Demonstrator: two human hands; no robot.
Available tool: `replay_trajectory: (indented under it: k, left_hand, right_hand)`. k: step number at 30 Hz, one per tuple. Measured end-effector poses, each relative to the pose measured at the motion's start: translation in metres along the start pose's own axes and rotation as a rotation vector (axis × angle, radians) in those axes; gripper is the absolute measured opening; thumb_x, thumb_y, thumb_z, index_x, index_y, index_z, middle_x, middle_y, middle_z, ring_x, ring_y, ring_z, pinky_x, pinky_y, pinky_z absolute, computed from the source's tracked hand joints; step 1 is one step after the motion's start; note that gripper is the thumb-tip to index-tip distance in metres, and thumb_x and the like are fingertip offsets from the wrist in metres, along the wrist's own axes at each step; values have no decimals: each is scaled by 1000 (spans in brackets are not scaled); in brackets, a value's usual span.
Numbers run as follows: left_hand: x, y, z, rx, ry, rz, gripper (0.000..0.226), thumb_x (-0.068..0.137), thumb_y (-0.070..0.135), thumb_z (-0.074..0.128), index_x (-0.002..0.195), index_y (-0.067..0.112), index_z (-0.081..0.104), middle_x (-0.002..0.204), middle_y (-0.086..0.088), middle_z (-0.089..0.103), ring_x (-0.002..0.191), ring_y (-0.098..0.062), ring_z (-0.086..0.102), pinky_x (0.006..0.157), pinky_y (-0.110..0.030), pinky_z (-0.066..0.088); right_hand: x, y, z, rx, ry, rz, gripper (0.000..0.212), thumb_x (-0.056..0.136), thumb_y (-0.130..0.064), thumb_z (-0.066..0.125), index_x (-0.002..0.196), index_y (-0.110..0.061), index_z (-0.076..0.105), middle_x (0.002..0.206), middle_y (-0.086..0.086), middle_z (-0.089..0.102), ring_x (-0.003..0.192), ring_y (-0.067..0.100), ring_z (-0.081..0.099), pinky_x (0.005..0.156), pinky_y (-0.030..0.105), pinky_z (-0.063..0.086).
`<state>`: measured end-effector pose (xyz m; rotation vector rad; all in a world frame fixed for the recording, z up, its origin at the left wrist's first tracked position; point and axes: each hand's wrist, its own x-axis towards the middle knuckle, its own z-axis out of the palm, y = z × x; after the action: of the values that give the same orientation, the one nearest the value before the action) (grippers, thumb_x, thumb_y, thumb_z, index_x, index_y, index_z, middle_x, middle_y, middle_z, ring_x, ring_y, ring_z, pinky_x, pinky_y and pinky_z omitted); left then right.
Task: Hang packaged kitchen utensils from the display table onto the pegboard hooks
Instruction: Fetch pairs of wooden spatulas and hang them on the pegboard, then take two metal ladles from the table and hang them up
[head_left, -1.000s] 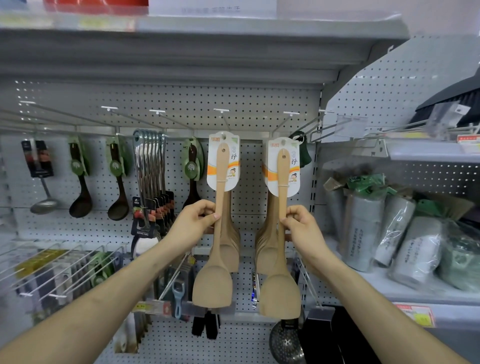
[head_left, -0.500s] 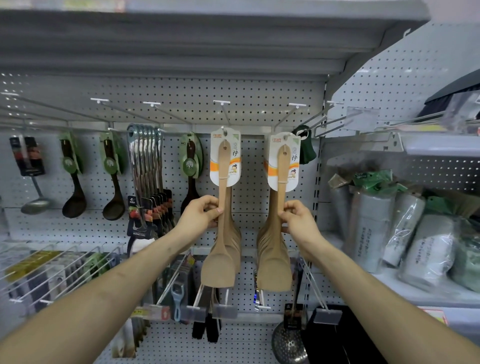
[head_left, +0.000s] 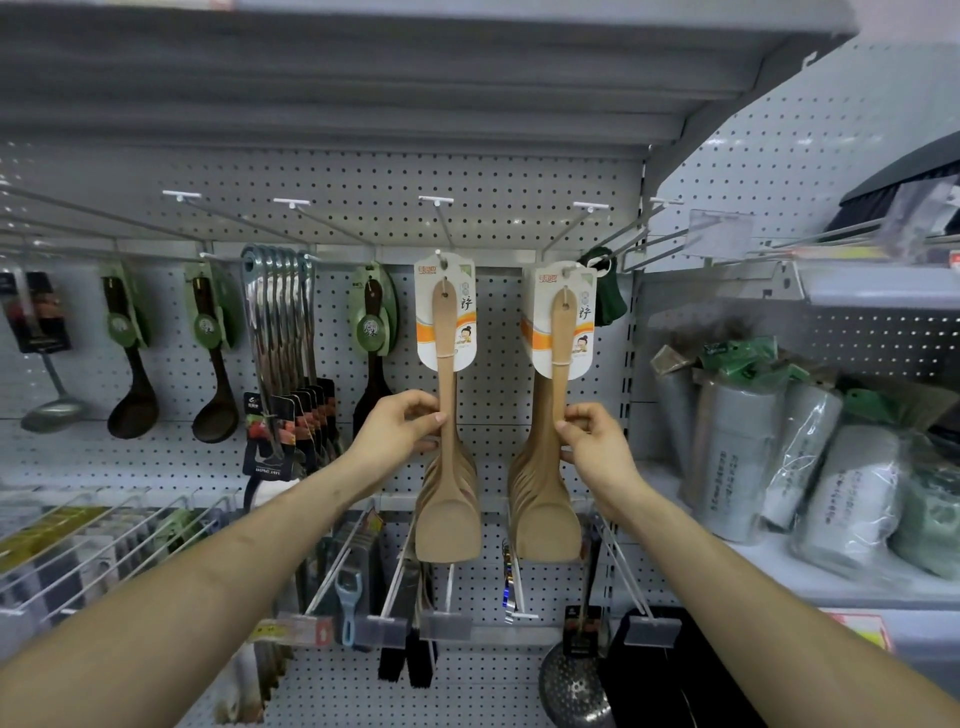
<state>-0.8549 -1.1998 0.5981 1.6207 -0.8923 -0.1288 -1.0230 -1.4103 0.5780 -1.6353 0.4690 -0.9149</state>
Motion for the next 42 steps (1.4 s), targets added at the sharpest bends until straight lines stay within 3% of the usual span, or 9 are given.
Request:
replay_trajectory:
  k: [5, 9, 11, 16, 19, 22, 27, 33, 42]
  left_hand:
    - [-11, 5, -5, 69, 44, -6, 9, 103, 11, 71, 111, 9, 73, 107, -17, 75, 105, -32, 76, 93, -46, 65]
    - [-34, 9, -12, 281, 108, 50, 14, 101, 22, 73, 114, 18, 73, 105, -2, 75, 99, -19, 73, 92, -45, 63]
    - [-50, 11, -16, 418, 140, 84, 22, 100, 27, 74, 121, 20, 71, 107, 4, 73, 98, -13, 71, 93, -42, 61]
    - [-112, 13, -33, 897, 175, 126, 52, 100, 45, 69, 144, 20, 60, 137, 1, 59, 124, -18, 59, 101, -39, 53]
    - [-160, 10, -50, 1125, 198, 99, 62, 98, 55, 62, 146, 17, 57, 140, -2, 55, 124, -26, 57, 100, -47, 54]
    - [-206, 5, -75, 1283, 258, 31, 58, 98, 52, 65, 146, 20, 56, 143, -3, 54, 126, -29, 56, 98, -50, 54]
    - [-282, -2, -129, 1456, 345, -115, 59, 94, 49, 66, 143, 17, 57, 145, -11, 53, 130, -39, 54, 95, -55, 52]
    - [-373, -25, -206, 1567, 373, -217, 58, 94, 46, 69, 141, 14, 59, 151, -13, 53, 137, -38, 51, 97, -54, 47]
    - [-493, -87, -352, 1580, 375, -409, 64, 90, 48, 72, 143, 14, 59, 151, -14, 54, 138, -38, 52, 102, -54, 46]
  right_hand:
    - [-15, -2, -7, -157, 24, -82, 16, 109, -16, 59, 125, -16, 59, 108, 4, 65, 96, 18, 66, 80, 30, 55]
    - [-35, -8, -8, -416, 77, -272, 14, 107, -18, 60, 121, -17, 58, 110, 0, 62, 102, 20, 63, 90, 43, 55]
    - [-47, -9, -4, -512, 59, -379, 18, 106, -21, 62, 123, -17, 57, 116, -2, 58, 105, 18, 60, 92, 41, 54]
    - [-86, -2, 28, -733, -145, -573, 41, 105, -32, 64, 142, -18, 53, 133, 1, 52, 121, 21, 53, 97, 42, 52]
    - [-120, 6, 65, -828, -267, -670, 51, 100, -33, 66, 147, -17, 52, 136, 5, 50, 124, 29, 52, 98, 49, 51]
    - [-157, 11, 110, -843, -360, -736, 58, 96, -36, 71, 148, -17, 53, 141, 8, 51, 129, 33, 51, 99, 51, 50]
    - [-222, 8, 184, -918, -492, -863, 63, 96, -40, 64, 153, -19, 49, 154, 11, 47, 138, 35, 46, 105, 52, 43]
    - [-303, -1, 277, -930, -567, -973, 62, 93, -39, 64, 149, -16, 51, 149, 12, 51, 140, 36, 47, 106, 53, 40]
    - [-422, 17, 434, -869, -627, -903, 66, 91, -39, 69, 150, -15, 53, 155, 17, 49, 140, 38, 47, 104, 54, 44]
